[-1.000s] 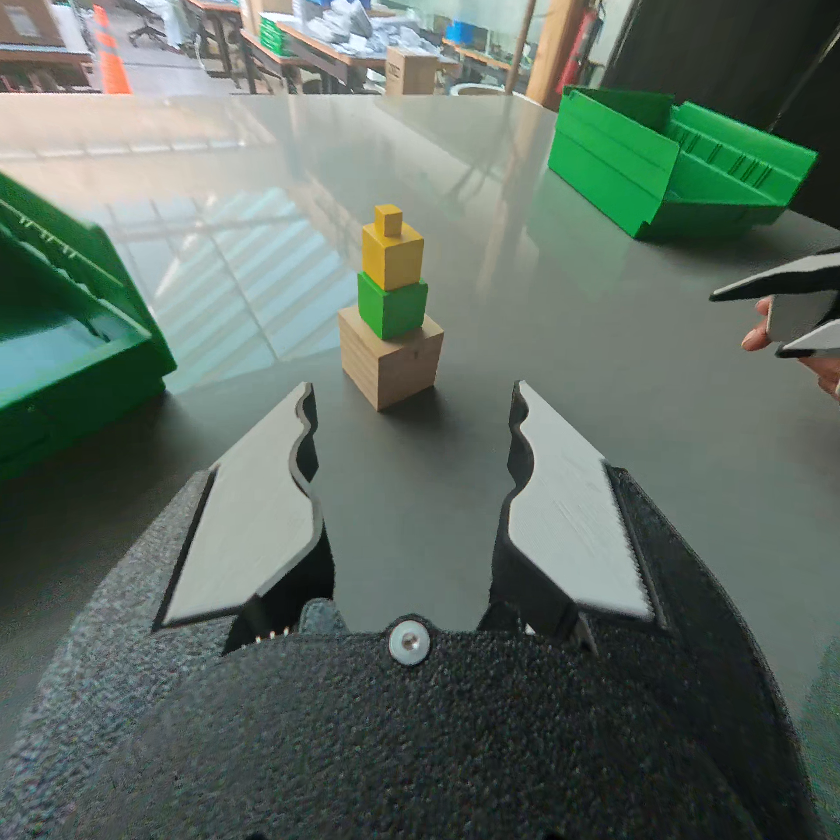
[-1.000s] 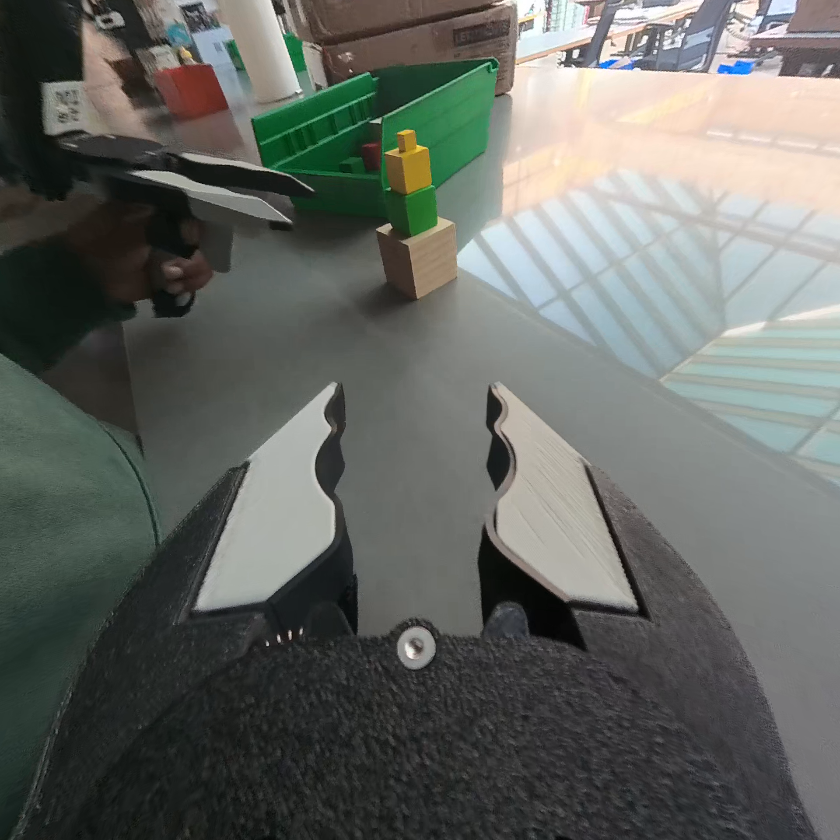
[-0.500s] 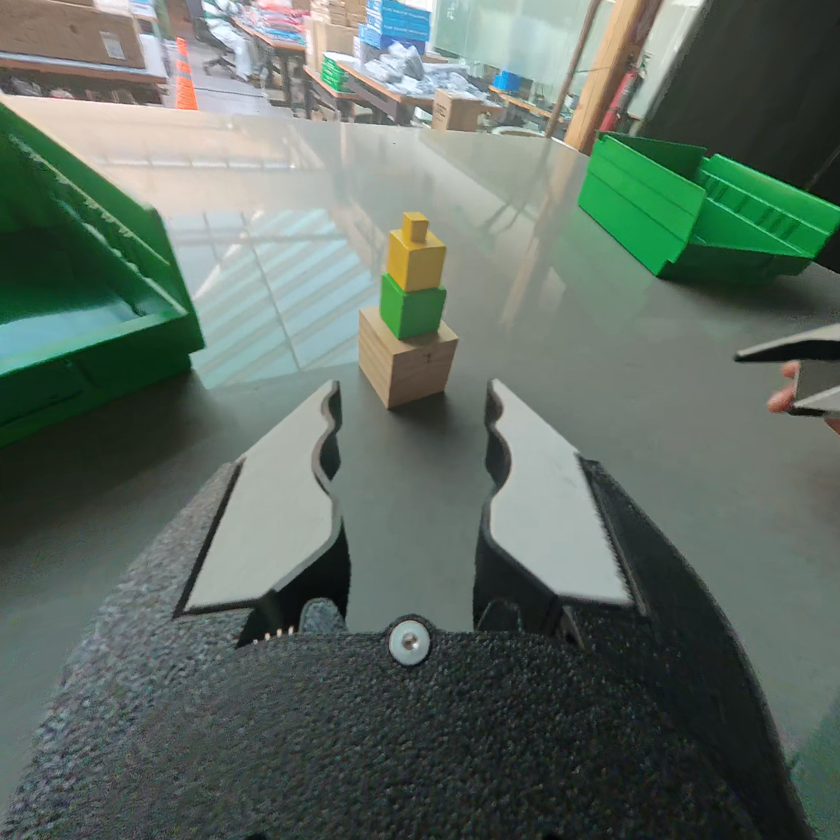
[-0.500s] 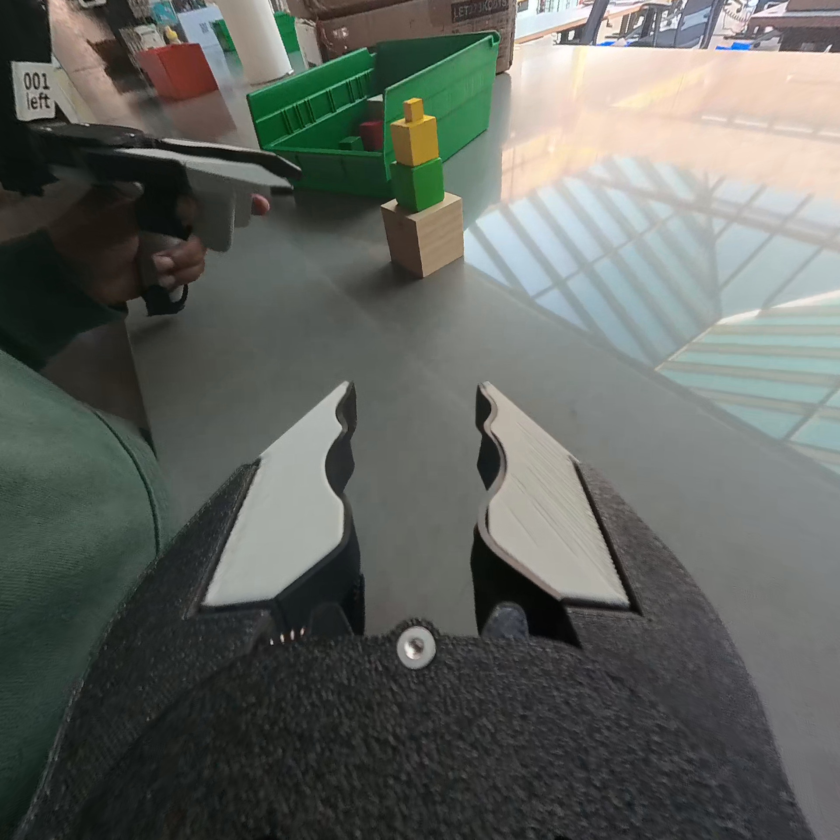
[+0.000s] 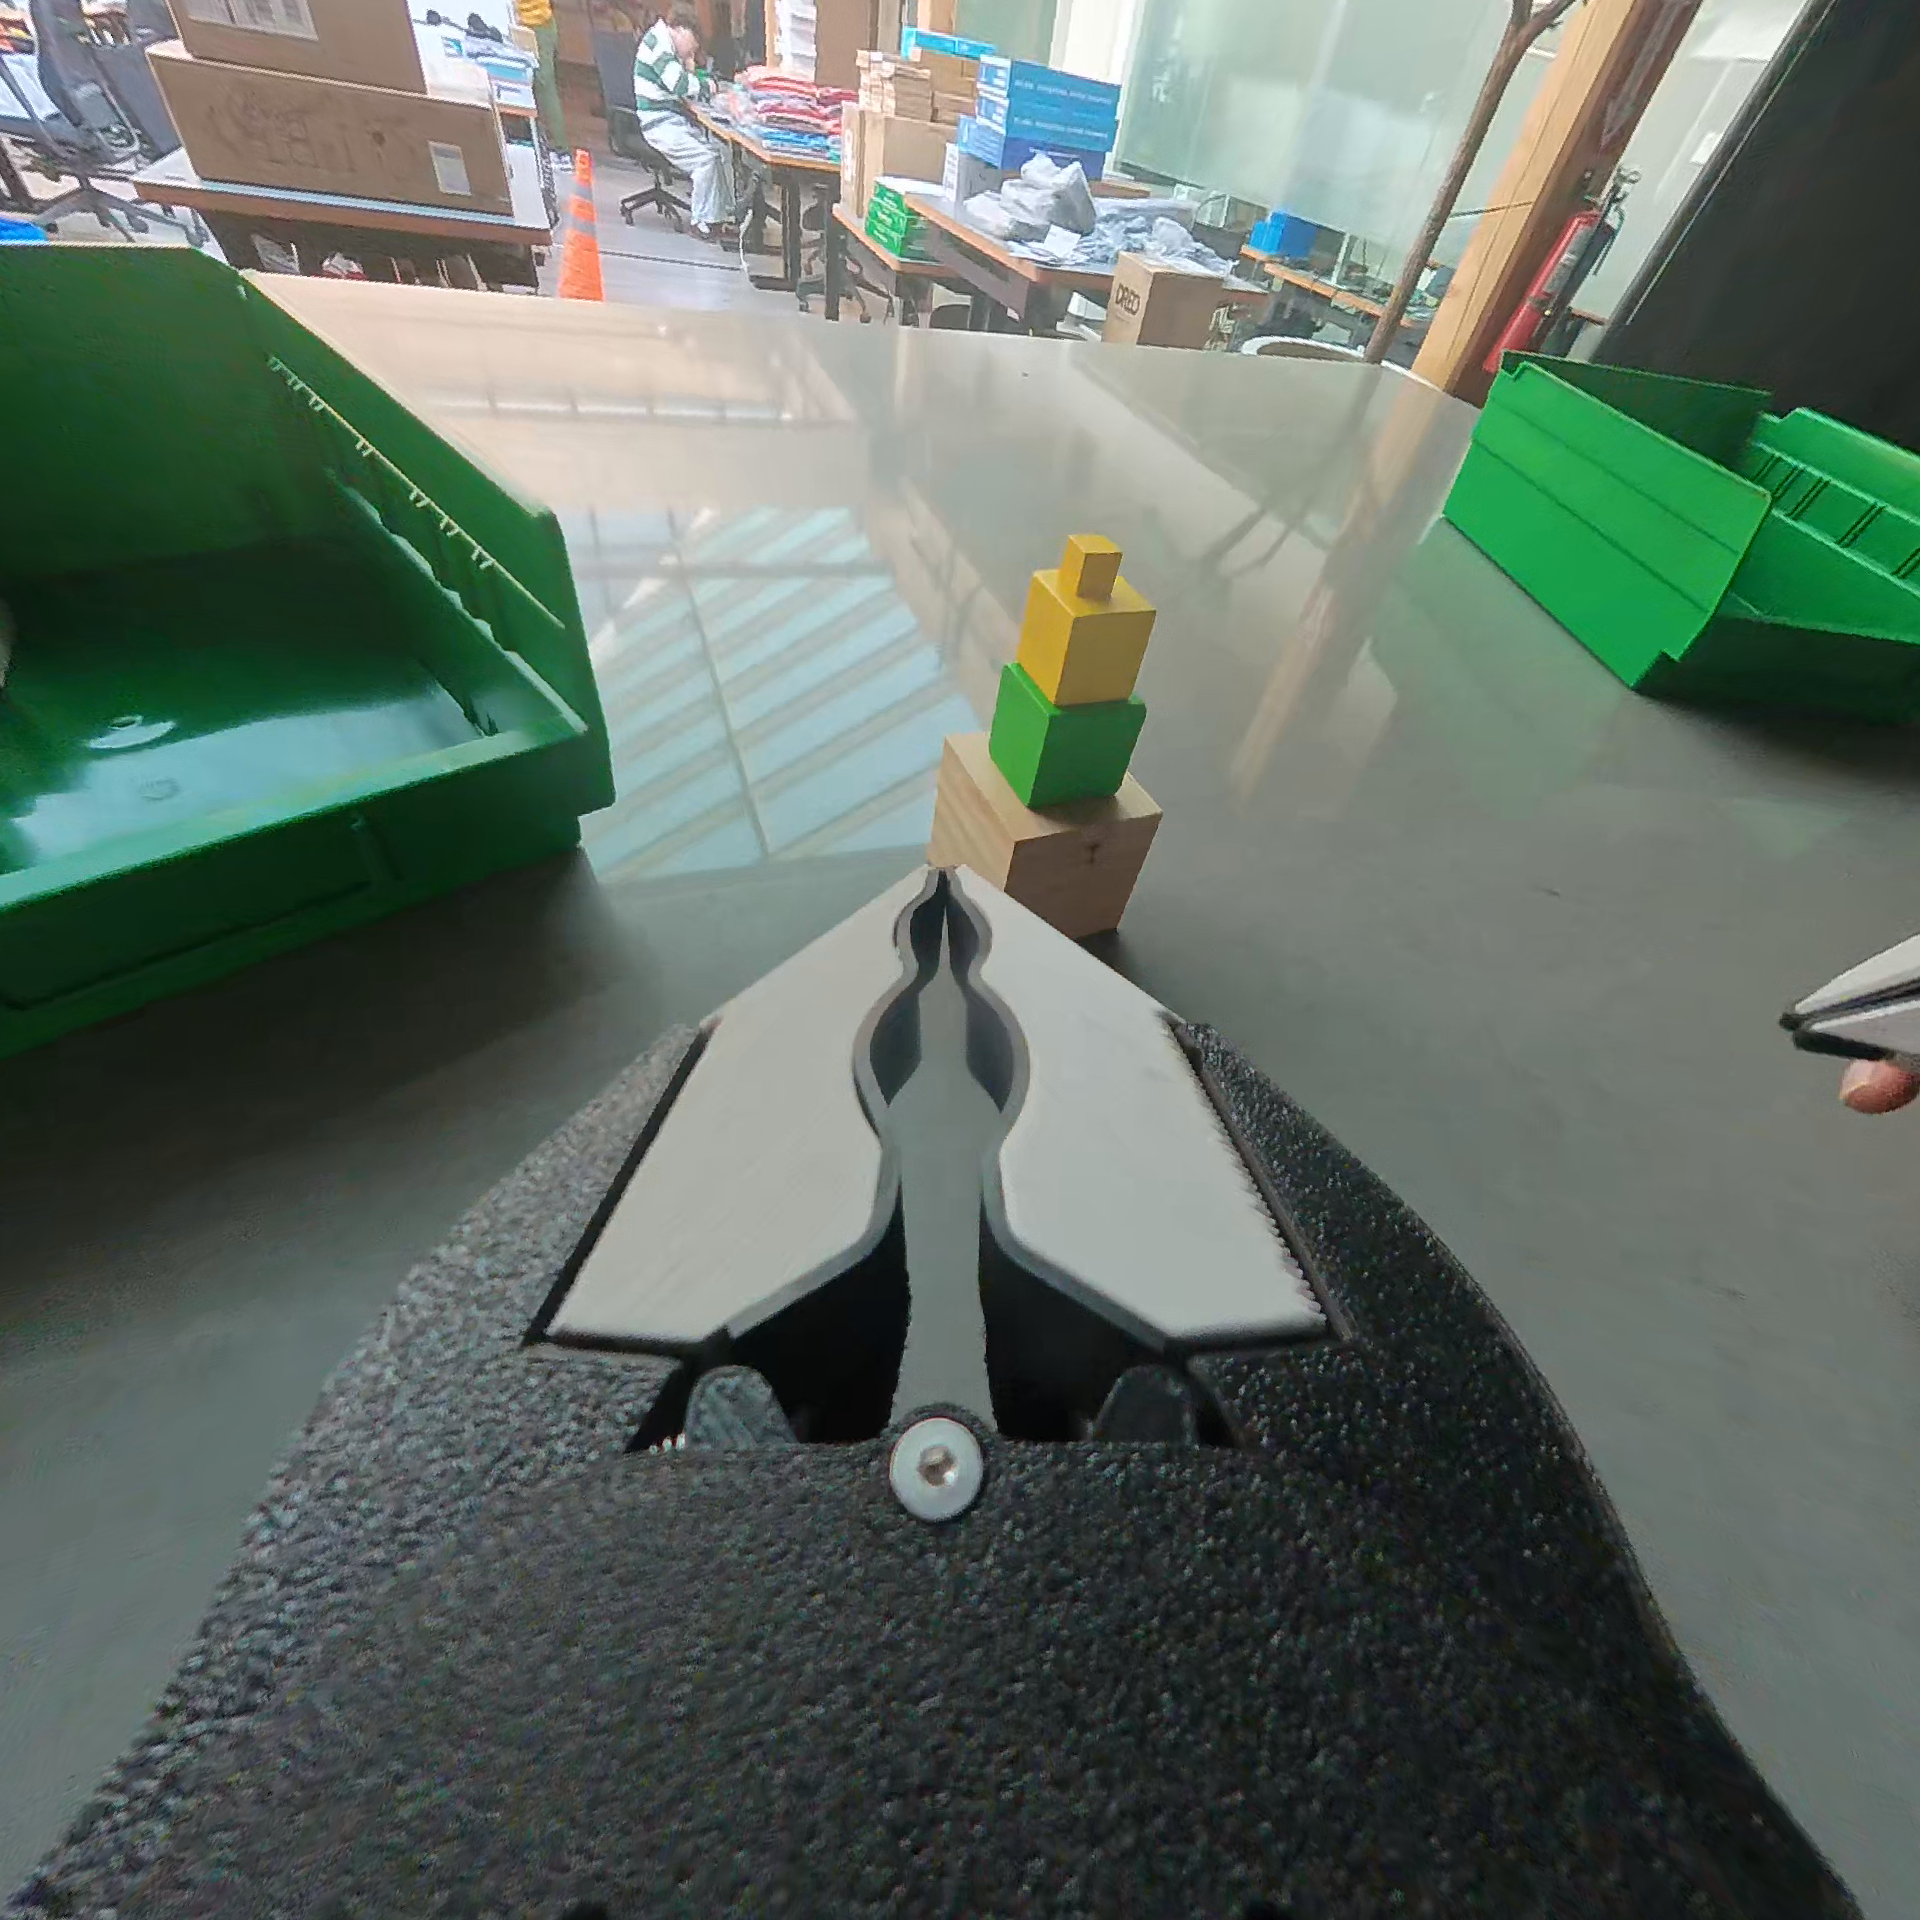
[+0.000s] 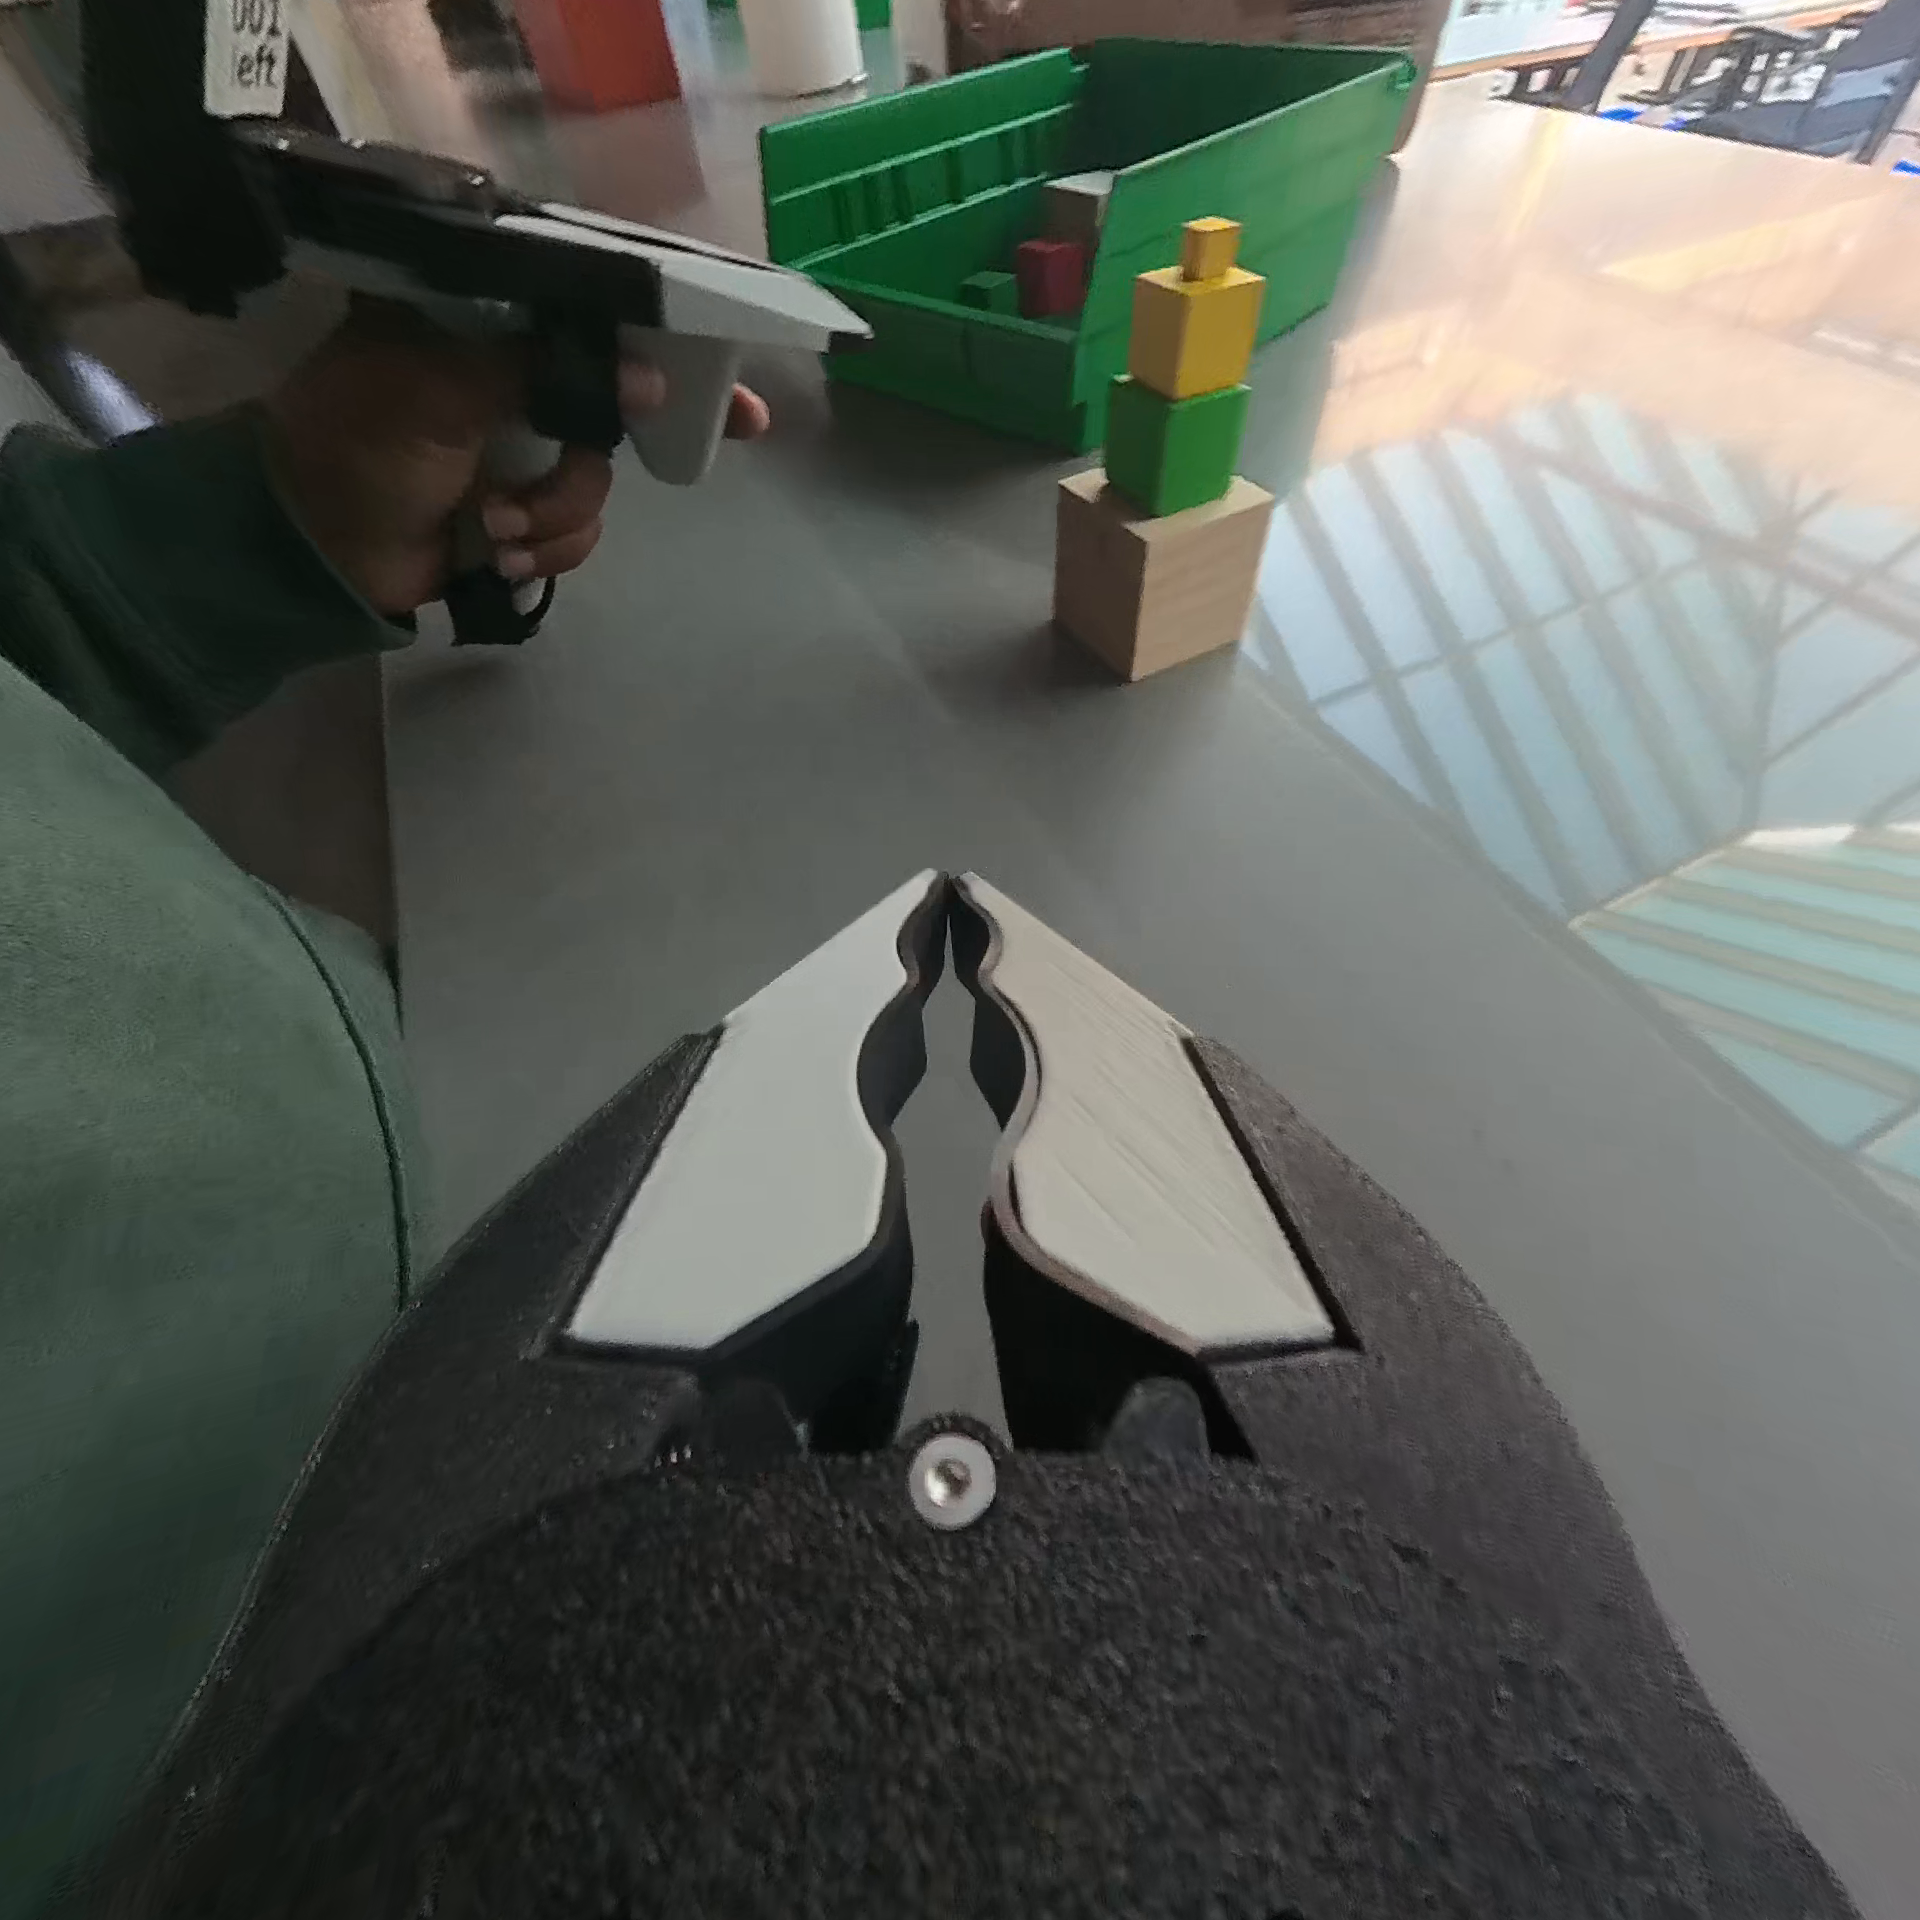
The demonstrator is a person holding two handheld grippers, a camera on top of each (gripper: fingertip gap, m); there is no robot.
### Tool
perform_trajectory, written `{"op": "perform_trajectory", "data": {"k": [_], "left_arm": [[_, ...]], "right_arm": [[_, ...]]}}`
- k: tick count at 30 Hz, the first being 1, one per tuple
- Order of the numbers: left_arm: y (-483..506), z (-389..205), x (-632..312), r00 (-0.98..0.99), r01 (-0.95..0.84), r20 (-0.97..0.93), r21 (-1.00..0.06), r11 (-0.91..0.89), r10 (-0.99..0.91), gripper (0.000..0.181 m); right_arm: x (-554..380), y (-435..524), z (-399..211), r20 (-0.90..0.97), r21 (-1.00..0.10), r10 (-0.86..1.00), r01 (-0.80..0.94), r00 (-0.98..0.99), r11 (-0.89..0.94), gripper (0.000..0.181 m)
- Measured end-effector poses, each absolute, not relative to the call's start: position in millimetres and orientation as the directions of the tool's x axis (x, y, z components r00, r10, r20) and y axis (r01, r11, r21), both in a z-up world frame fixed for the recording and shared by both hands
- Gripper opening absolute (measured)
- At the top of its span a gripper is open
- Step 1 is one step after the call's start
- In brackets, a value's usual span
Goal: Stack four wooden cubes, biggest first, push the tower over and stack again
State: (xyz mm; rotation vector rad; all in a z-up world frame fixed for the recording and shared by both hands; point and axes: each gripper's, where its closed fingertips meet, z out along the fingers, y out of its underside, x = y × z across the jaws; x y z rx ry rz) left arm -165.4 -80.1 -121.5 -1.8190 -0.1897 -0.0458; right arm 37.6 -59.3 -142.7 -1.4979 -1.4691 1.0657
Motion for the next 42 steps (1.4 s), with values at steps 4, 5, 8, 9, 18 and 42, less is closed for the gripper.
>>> {"op": "perform_trajectory", "data": {"k": [4,5,8,9,18,42], "left_arm": [[-80.1,-122.2,-166.1,0.986,0.147,0.122,-0.957,-0.249,0.113,0.000],[-80.3,-122.8,-167.0,0.986,0.146,0.119,-0.956,-0.253,0.119,0.000],[-81.1,-124.7,-173.2,0.983,0.137,0.098,-0.956,-0.259,0.156,0.000],[-81.0,-125.8,-176.5,0.980,0.136,0.090,-0.955,-0.263,0.178,0.000],[-27.9,-145.3,-201.9,0.933,0.066,-0.078,-0.922,-0.382,0.351,0.000],[32.7,-126.5,-102.6,0.999,-0.036,-0.028,-0.925,-0.379,-0.025,0.034]], "right_arm": [[20.3,-74.2,-144.4,-0.036,-0.932,0.997,0.363,-0.070,-0.008,0.000],[18.6,-76.3,-144.2,-0.037,-0.932,0.996,0.362,-0.075,-0.007,0.000],[17.3,-78.1,-143.1,-0.046,-0.934,0.996,0.357,-0.074,-0.017,0.000],[17.8,-77.2,-142.6,-0.048,-0.935,0.997,0.355,-0.068,-0.021,0.000],[50.7,-31.3,-133.0,-0.061,-0.947,0.984,0.301,0.170,-0.111,0.001],[147.5,78.5,-158.2,-0.016,-0.902,0.804,0.339,0.594,-0.268,0.074]]}}
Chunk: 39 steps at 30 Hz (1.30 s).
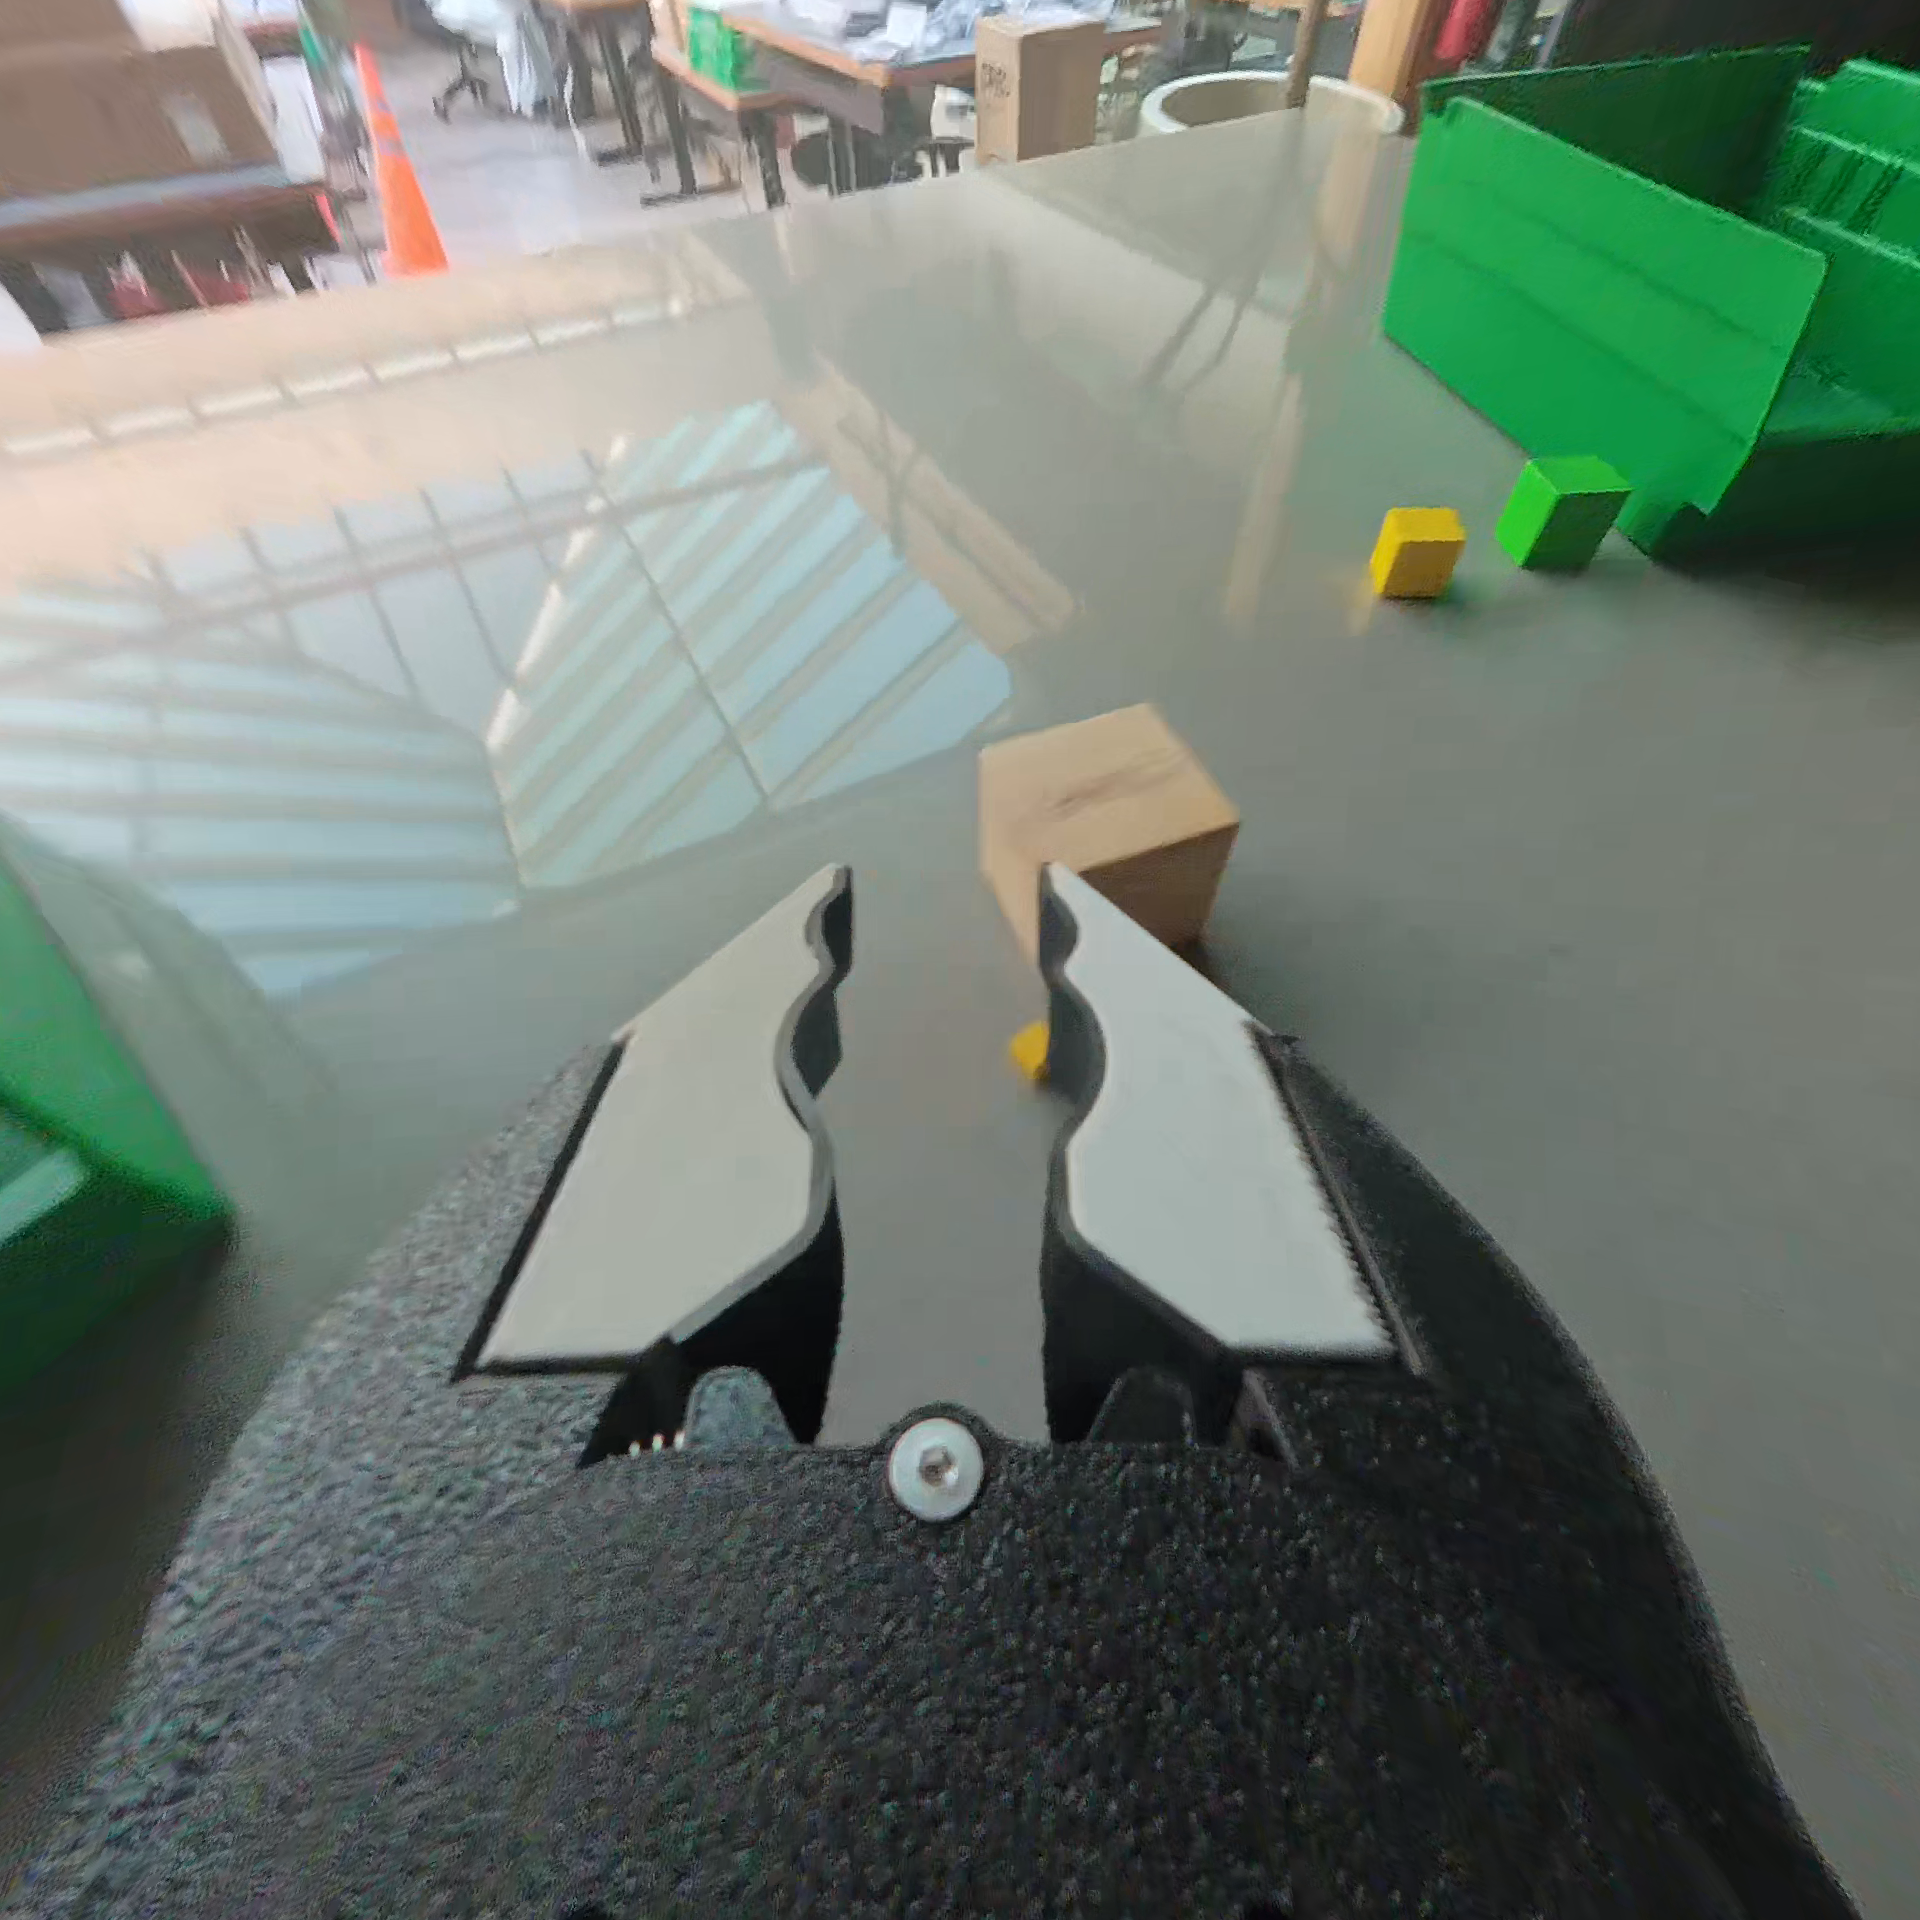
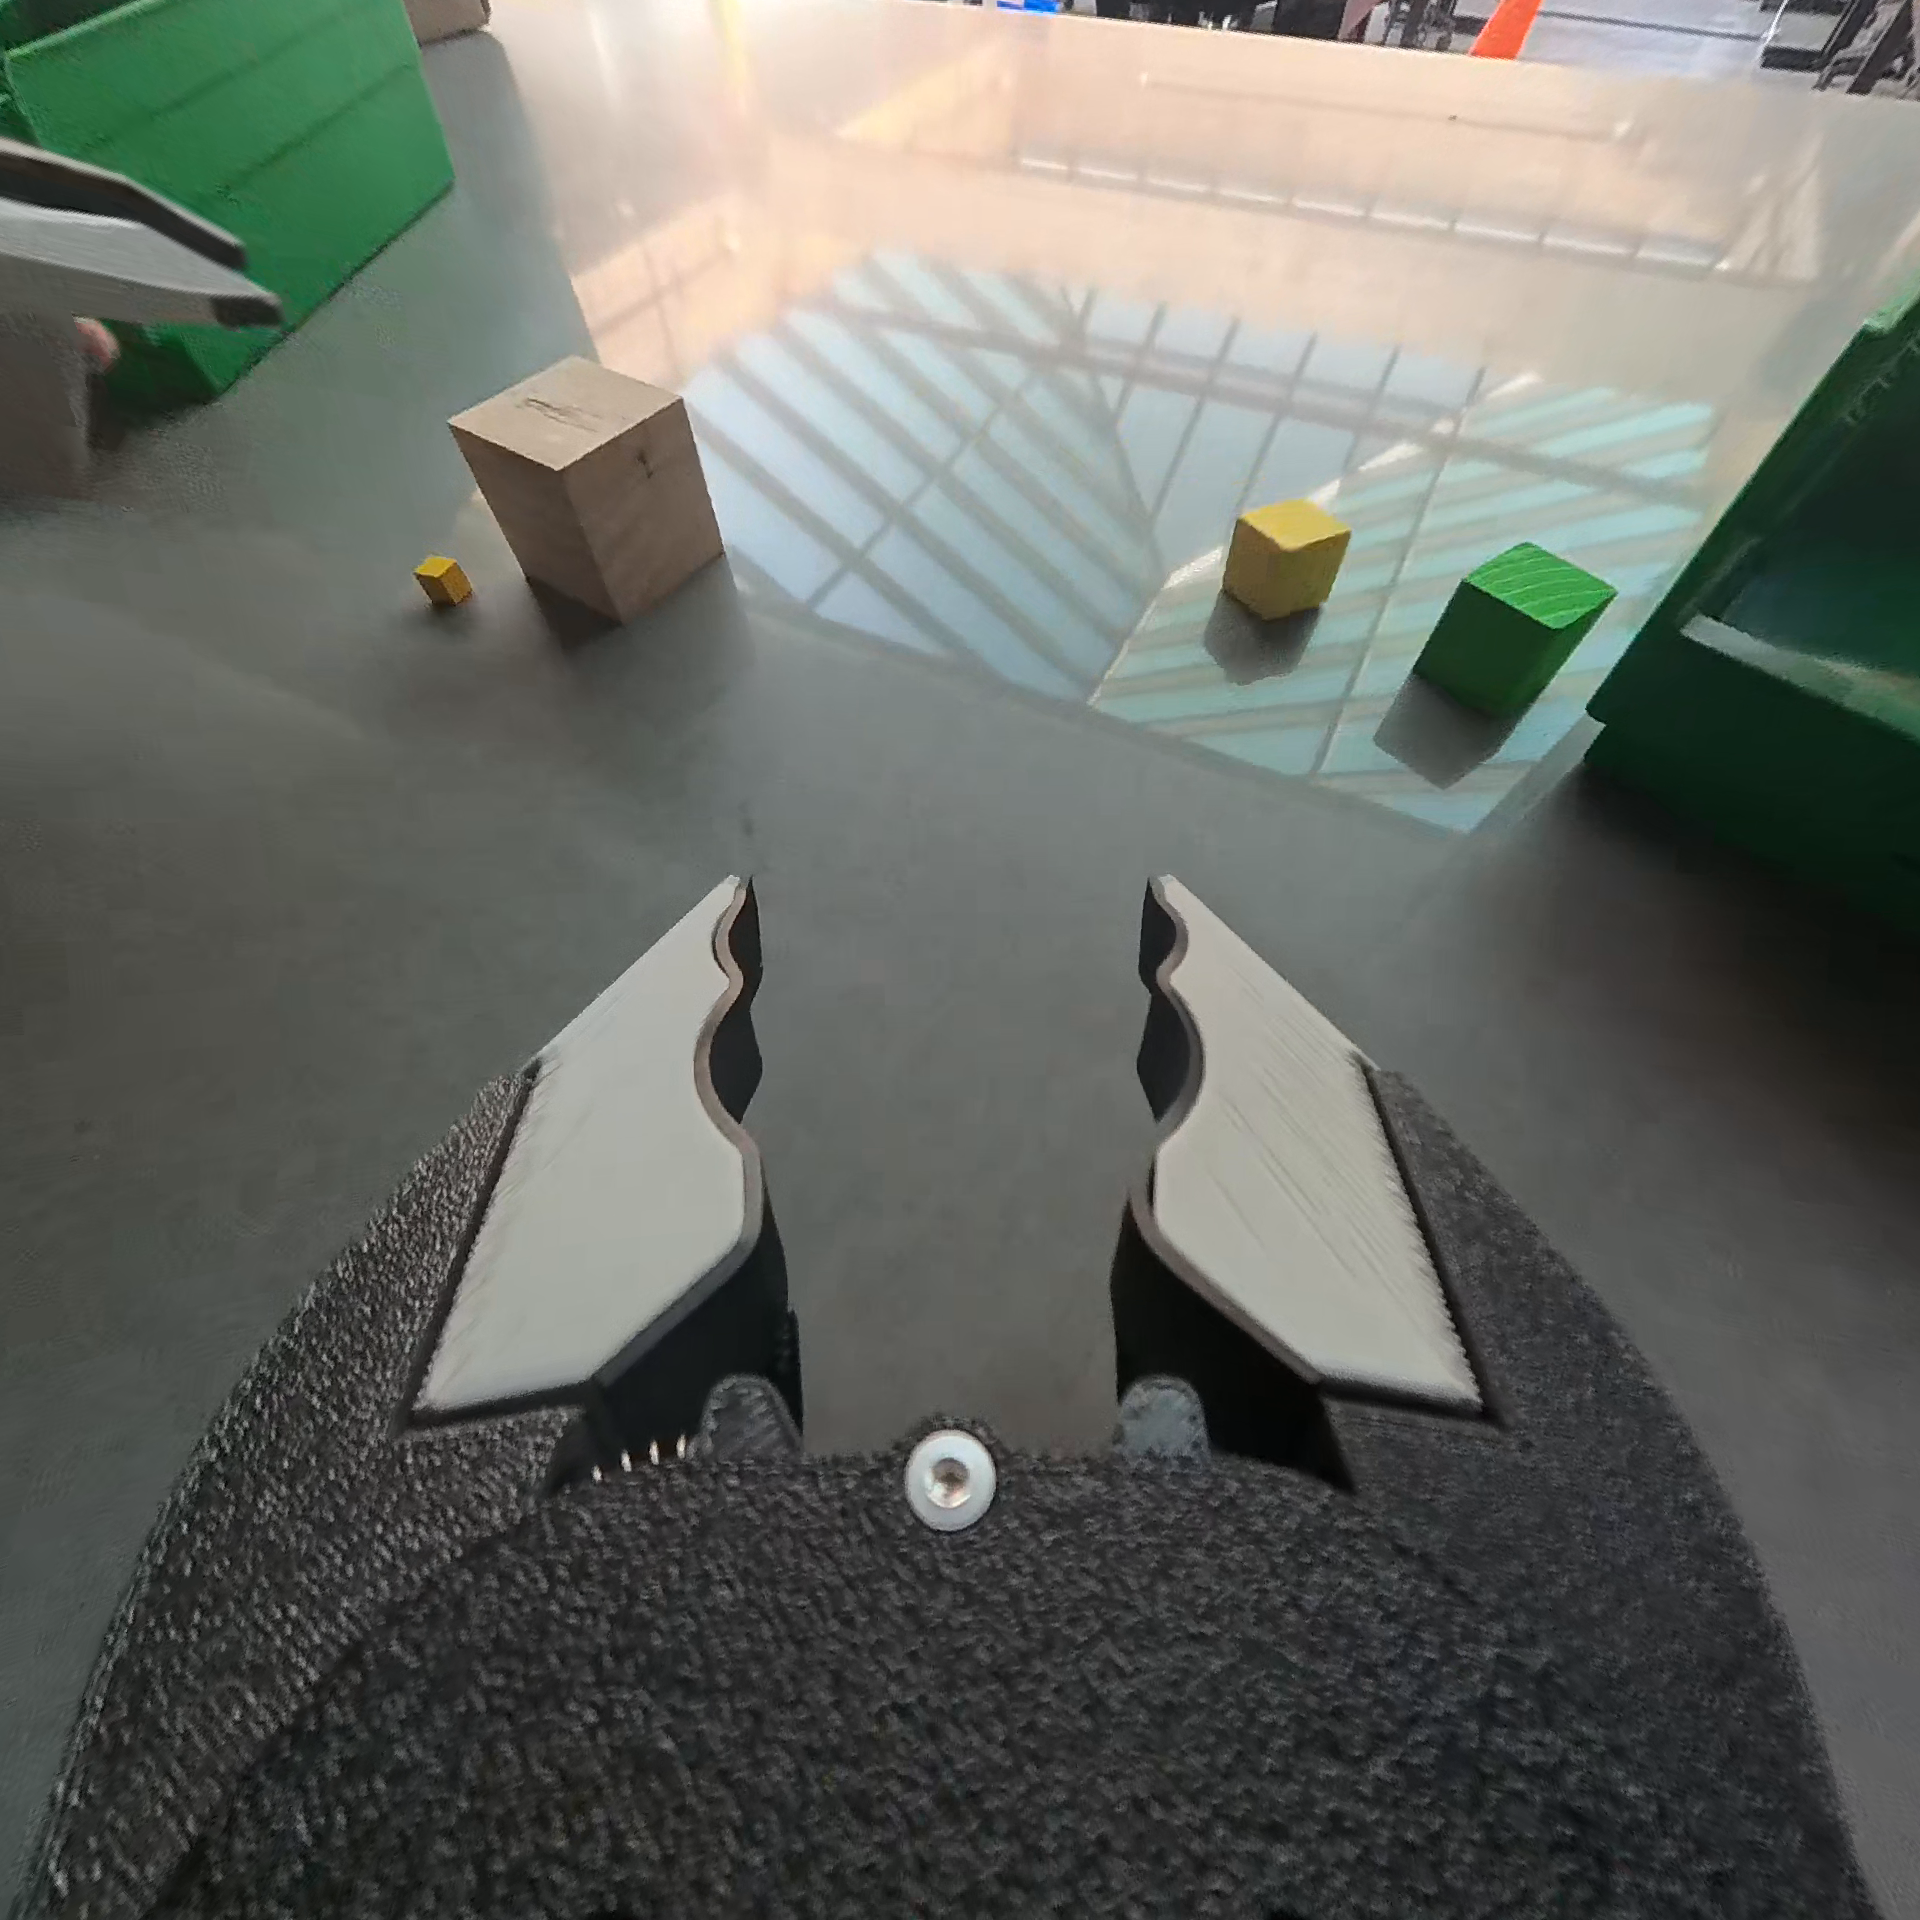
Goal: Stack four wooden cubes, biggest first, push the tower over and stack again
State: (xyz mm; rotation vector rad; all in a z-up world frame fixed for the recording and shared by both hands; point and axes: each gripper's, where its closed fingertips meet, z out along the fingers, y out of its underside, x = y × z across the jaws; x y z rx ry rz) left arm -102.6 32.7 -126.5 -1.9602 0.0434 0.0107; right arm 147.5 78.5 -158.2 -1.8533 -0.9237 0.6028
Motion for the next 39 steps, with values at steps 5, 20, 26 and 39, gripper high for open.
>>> {"op": "perform_trajectory", "data": {"k": [5,20,26,39], "left_arm": [[-21.0,-160.0,-134.1,0.991,0.057,0.109,-0.853,-0.518,-0.072,0.059],[47.3,-206.4,-71.4,0.960,-0.171,0.032,-0.717,-0.676,-0.277,0.013],[51.7,-199.3,-12.0,0.882,-0.235,0.102,-0.752,-0.616,-0.461,0.010],[33.8,-159.9,8.4,0.883,-0.118,0.137,-0.861,-0.495,-0.448,0.039]], "right_arm": [[148.0,81.3,-159.9,-0.045,-0.898,0.808,0.330,0.588,-0.290,0.074],[152.1,87.6,-170.0,-0.019,-0.870,0.825,0.398,0.564,-0.292,0.075],[155.0,90.8,-171.7,-0.024,-0.866,0.825,0.401,0.564,-0.299,0.073],[94.6,74.4,-167.9,-0.034,-0.863,0.927,0.457,0.373,-0.215,0.072]]}}
